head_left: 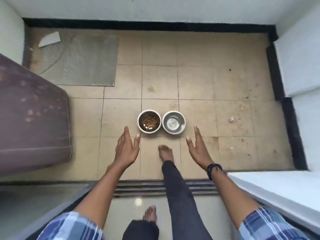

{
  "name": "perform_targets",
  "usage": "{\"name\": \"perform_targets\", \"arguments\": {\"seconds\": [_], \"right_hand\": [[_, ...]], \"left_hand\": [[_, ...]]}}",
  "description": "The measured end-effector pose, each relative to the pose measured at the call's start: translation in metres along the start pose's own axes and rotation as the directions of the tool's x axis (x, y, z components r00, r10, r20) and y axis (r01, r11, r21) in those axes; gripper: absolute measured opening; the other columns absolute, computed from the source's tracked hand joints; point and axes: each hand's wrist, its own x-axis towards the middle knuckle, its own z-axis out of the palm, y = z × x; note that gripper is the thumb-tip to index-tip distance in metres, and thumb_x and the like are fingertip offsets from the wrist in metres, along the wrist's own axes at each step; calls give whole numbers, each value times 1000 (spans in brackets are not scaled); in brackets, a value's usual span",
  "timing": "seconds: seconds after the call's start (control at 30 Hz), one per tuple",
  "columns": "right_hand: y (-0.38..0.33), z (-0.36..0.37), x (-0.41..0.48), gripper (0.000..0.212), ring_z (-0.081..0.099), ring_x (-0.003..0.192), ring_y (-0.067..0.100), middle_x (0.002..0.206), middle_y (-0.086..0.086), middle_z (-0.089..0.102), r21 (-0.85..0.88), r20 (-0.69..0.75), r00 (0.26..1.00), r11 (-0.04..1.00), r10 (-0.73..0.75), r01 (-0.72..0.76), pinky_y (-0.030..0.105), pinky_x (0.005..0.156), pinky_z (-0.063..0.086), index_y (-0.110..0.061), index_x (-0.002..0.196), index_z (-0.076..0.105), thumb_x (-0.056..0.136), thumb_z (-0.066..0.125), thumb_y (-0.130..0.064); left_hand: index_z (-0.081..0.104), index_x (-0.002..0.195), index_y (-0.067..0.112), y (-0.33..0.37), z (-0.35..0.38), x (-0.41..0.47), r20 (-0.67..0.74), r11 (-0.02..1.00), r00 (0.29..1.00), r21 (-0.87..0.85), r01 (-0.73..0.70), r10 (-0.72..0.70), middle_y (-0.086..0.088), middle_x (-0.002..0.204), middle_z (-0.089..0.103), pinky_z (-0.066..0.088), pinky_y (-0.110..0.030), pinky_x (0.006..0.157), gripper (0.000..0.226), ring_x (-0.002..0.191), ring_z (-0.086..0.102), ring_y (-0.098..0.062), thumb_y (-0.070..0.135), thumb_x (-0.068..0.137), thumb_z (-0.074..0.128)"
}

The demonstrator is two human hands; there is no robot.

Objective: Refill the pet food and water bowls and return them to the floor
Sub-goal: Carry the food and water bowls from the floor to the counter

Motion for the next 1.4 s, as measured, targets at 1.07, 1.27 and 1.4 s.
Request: {"name": "perform_targets", "arguments": {"seconds": [1.07, 1.27, 1.4], "right_hand": [[235, 156, 327, 55, 69, 87, 41, 121, 31, 54, 497, 239, 800, 639, 550, -587, 46, 80, 56, -16, 140, 31, 96, 51, 8], [221, 147, 312, 59, 69, 86, 36, 121, 16, 55, 617, 190, 842, 606, 505, -502, 42, 64, 60, -20, 134, 41, 90, 46, 18], [194, 129, 273, 57, 69, 83, 34, 120, 19, 55, 689, 180, 852, 555, 491, -465, 44, 67, 60, -19, 135, 42, 90, 48, 15]], "left_hand": [[39, 137, 6, -151, 238, 323, 331, 423, 767, -681, 598, -550, -19, 104, 65, 56, -38, 90, 56, 90, 70, -33, -5, 86, 62], [47, 124, 20, -148, 211, 295, 258, 425, 830, -761, 490, -494, -9, 100, 66, 60, -38, 76, 49, 85, 72, -33, -6, 86, 59], [46, 130, 21, -128, 175, 254, 219, 375, 848, -823, 426, -482, -9, 108, 66, 62, -33, 66, 52, 88, 72, -32, -8, 88, 55]]}}
